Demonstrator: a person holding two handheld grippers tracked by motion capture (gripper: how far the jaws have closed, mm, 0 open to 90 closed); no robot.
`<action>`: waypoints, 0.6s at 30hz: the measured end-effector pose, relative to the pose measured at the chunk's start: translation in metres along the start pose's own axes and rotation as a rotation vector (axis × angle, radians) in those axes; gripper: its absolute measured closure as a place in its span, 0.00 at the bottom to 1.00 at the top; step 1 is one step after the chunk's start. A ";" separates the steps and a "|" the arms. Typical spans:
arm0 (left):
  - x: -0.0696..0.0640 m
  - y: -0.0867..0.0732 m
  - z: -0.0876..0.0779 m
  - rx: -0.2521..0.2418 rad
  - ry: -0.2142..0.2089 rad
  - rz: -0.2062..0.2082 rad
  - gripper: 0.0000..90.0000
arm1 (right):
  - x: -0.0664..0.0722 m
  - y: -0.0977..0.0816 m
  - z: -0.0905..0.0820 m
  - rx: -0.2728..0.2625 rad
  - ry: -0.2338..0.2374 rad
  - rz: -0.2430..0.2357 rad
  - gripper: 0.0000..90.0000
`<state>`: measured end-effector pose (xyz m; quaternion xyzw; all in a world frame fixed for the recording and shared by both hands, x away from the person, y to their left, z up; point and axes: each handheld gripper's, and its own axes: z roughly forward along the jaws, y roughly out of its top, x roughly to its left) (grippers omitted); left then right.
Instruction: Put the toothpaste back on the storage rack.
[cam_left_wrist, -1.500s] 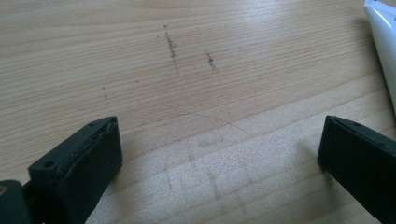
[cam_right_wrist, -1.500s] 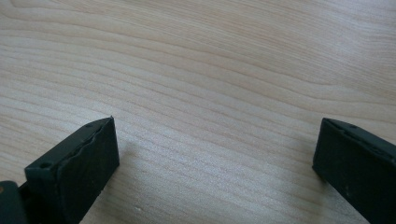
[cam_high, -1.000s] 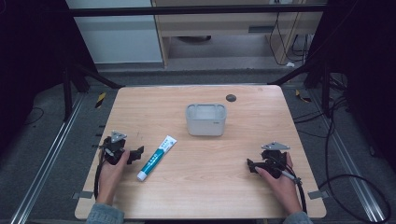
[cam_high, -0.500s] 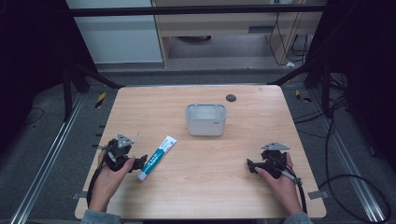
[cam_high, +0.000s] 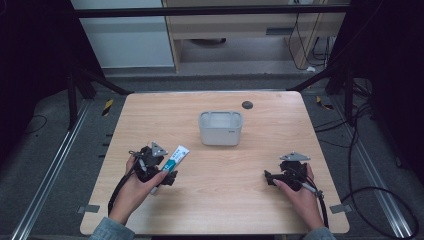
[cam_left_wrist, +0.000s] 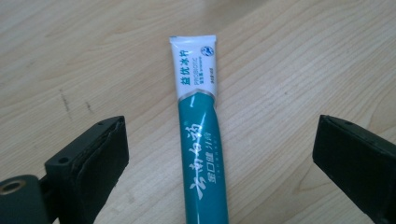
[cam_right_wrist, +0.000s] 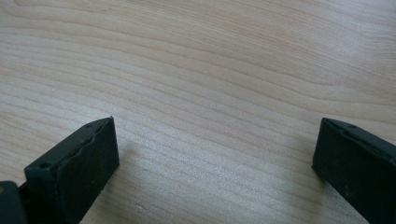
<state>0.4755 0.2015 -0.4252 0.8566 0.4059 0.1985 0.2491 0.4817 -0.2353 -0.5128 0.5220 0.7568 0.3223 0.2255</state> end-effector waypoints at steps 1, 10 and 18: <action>0.000 0.000 0.002 0.011 -0.008 -0.004 0.04 | 0.000 0.000 0.000 0.000 0.000 0.000 0.01; 0.004 0.002 0.013 0.145 0.020 0.057 0.06 | -0.001 0.001 0.000 0.000 -0.005 0.008 0.01; 0.011 0.013 0.030 0.210 -0.006 0.072 0.16 | 0.000 0.002 0.001 0.002 -0.026 0.031 0.00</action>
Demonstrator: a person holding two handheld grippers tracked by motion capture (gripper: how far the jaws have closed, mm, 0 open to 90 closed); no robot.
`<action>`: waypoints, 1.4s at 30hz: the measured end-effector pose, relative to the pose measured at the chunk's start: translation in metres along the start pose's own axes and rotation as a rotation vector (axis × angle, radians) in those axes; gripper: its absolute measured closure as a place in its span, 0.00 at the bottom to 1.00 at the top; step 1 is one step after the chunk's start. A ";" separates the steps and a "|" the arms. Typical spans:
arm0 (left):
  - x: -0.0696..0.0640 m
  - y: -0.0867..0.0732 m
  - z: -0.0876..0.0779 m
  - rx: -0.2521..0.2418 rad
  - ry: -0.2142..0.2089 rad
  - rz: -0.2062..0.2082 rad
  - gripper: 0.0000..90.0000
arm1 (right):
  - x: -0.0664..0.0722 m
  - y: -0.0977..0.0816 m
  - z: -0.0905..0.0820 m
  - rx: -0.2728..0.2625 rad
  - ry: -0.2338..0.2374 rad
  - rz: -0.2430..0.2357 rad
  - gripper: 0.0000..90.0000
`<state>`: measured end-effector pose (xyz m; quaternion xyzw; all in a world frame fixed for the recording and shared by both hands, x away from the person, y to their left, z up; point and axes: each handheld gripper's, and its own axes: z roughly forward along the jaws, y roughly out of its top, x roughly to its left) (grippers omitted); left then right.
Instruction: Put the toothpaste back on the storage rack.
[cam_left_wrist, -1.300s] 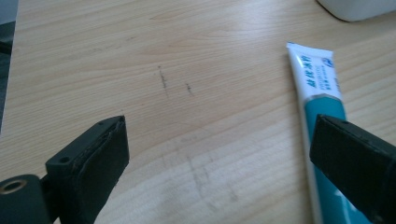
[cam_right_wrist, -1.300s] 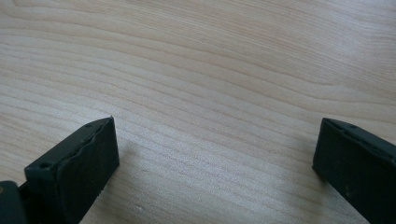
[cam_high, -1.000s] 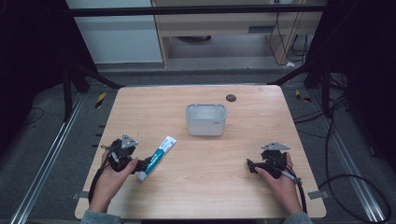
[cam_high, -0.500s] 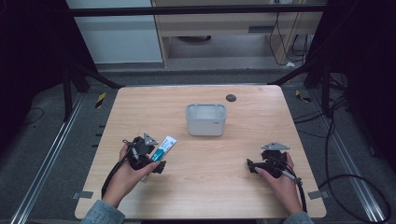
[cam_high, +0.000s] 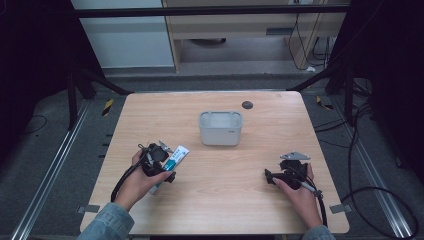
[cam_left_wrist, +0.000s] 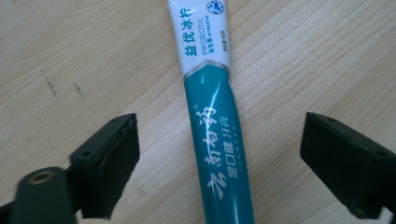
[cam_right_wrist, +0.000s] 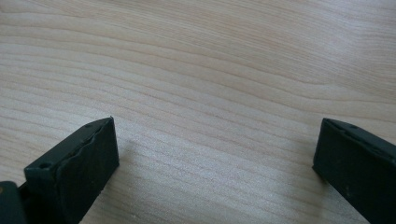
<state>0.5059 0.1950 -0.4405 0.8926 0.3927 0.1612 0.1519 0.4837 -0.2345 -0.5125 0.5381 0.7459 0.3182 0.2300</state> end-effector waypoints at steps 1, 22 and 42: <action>0.001 0.002 0.002 0.010 -0.005 0.001 0.16 | 0.000 0.000 0.000 0.000 0.000 0.000 0.00; 0.013 0.036 0.028 0.105 -0.073 -0.021 0.47 | 0.000 0.001 0.001 -0.001 0.009 -0.003 0.00; 0.020 0.040 0.048 0.140 -0.108 -0.057 0.59 | -0.001 0.000 0.001 -0.006 0.004 -0.019 0.00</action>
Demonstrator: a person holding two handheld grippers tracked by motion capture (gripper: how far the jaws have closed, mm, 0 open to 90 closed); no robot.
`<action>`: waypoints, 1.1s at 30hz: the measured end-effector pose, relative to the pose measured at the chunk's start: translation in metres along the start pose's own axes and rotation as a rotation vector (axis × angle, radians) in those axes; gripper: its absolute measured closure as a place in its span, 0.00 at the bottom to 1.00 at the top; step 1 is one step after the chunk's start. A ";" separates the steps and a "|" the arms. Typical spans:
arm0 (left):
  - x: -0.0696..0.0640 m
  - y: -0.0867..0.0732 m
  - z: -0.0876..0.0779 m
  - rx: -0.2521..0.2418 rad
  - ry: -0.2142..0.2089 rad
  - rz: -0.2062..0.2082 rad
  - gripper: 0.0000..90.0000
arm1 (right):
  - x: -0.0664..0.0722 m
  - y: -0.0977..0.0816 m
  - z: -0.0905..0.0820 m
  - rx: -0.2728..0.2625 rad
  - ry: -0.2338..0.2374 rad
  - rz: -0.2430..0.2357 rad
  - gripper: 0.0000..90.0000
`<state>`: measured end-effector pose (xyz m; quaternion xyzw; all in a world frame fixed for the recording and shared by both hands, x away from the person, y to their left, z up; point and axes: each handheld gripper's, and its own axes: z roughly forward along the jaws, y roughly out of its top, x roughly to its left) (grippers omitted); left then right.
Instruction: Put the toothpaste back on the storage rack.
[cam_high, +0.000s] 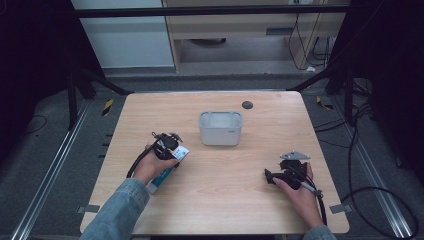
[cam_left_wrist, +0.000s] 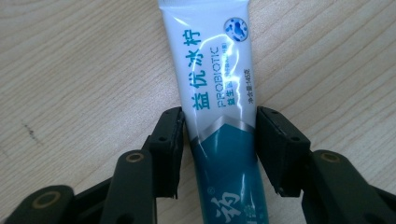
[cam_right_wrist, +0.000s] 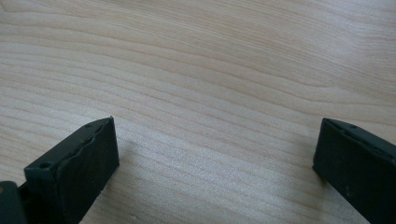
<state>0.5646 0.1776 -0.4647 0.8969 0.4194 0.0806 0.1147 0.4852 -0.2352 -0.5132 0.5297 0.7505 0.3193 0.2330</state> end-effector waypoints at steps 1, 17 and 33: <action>0.000 0.000 0.000 0.002 -0.002 0.002 0.60 | 0.000 0.000 0.000 0.000 0.000 0.000 0.00; 0.000 0.001 -0.001 0.009 -0.009 0.011 0.69 | 0.000 0.000 0.000 0.000 0.000 0.000 0.00; -0.001 -0.002 -0.007 -0.010 -0.016 0.046 0.84 | 0.000 0.000 0.000 0.000 0.000 0.000 0.00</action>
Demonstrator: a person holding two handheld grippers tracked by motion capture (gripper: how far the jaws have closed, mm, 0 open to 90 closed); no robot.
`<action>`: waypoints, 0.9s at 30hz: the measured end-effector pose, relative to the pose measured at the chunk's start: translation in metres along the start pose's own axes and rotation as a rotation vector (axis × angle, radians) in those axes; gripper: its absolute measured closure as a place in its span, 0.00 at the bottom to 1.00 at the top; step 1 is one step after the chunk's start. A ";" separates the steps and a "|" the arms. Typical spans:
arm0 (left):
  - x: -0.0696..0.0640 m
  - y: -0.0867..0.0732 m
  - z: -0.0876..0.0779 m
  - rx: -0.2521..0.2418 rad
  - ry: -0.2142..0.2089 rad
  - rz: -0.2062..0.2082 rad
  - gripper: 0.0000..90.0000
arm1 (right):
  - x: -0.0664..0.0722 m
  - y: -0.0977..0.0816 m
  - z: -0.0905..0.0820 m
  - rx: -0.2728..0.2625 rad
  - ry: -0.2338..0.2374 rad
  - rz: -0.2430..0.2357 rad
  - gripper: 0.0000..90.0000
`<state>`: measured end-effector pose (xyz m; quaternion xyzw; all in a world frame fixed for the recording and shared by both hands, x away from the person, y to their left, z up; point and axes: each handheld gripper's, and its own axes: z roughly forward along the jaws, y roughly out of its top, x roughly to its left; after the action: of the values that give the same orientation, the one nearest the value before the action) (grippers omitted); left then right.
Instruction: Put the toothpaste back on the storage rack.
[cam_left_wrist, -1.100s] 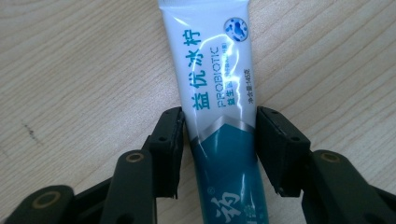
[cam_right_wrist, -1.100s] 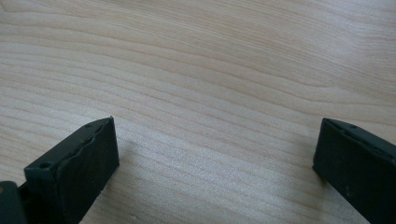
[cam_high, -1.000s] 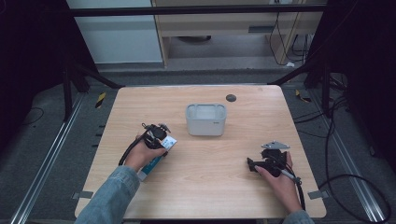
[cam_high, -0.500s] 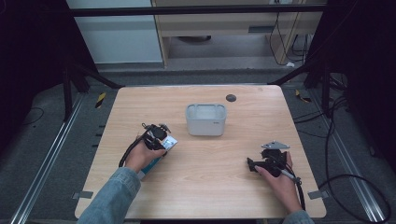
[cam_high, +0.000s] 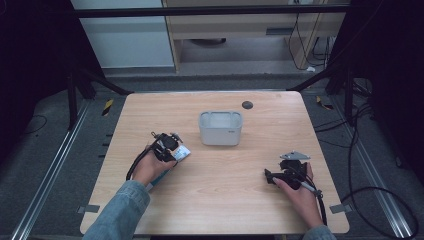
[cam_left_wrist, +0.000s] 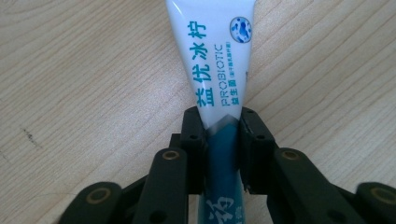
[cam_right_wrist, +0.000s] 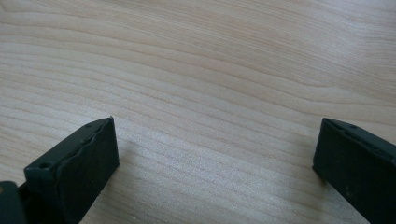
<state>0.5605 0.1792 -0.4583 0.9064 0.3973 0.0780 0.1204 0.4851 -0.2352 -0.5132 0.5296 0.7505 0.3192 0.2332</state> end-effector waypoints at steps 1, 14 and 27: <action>0.000 0.000 0.000 0.000 0.000 0.000 0.84 | 0.000 0.000 0.000 0.000 0.000 0.000 0.00; 0.008 -0.010 -0.028 -0.130 0.009 -0.031 0.87 | 0.000 0.000 0.000 0.000 0.000 0.000 0.00; 0.013 -0.010 -0.056 -0.248 0.016 -0.050 0.87 | 0.000 0.000 0.000 0.002 0.001 0.008 0.01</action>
<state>0.5483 0.2042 -0.4067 0.8736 0.4082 0.1306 0.2304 0.4849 -0.2347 -0.5129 0.5327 0.7489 0.3195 0.2309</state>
